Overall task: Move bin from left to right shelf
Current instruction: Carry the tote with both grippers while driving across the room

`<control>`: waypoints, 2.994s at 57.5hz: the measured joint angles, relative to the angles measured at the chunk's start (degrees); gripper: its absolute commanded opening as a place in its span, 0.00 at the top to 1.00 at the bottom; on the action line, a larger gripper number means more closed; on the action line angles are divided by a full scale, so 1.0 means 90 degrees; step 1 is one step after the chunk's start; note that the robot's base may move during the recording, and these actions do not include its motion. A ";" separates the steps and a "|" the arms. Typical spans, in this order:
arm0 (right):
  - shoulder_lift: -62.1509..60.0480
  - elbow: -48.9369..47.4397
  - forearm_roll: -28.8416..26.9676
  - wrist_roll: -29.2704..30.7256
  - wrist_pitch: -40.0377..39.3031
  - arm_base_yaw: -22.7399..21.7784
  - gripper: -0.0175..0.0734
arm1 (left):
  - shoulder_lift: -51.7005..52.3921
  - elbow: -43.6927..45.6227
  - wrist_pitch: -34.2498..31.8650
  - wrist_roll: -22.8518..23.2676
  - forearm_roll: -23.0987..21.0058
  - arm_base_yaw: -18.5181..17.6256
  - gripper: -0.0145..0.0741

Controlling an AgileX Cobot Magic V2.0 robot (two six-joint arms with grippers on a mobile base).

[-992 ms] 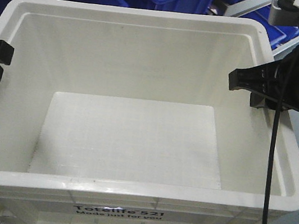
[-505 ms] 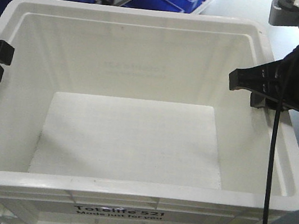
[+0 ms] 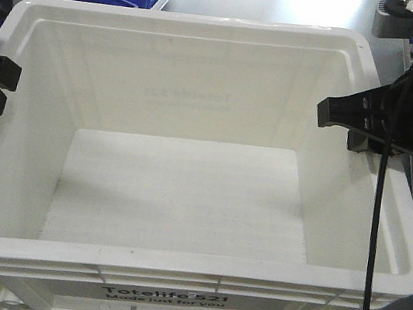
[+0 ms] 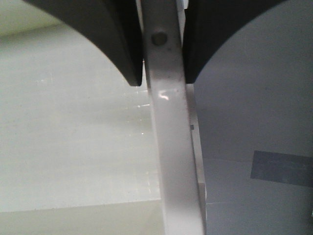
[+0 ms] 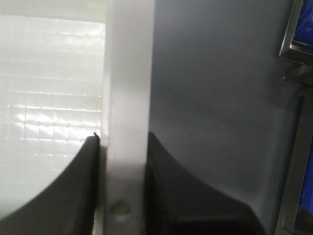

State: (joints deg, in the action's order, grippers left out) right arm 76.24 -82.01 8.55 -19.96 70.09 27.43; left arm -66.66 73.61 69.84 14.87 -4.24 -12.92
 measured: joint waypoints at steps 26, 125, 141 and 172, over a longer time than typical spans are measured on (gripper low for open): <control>0.0000 0.0000 -0.0044 -0.0020 0.0141 0.0000 0.81 | 0.0000 0.0000 0.0047 0.0000 -0.0010 0.0000 0.84; 0.0000 0.0000 -0.0057 -0.0026 0.0174 0.0000 0.81 | 0.0000 0.0000 0.0047 -0.0002 -0.0024 0.0000 0.84; 0.0000 0.0000 -0.0062 -0.0026 0.0186 0.0000 0.81 | 0.0000 0.0000 0.0047 -0.0002 -0.0018 0.0000 0.84; 0.0000 -0.0006 -0.0063 -0.0045 0.0228 0.0000 0.81 | 0.0000 0.0000 0.0046 -0.0002 -0.0031 0.0000 0.84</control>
State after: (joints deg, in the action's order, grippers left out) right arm 76.24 -82.07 7.99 -20.36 72.14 27.43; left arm -66.66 73.61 70.26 14.85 -4.51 -12.92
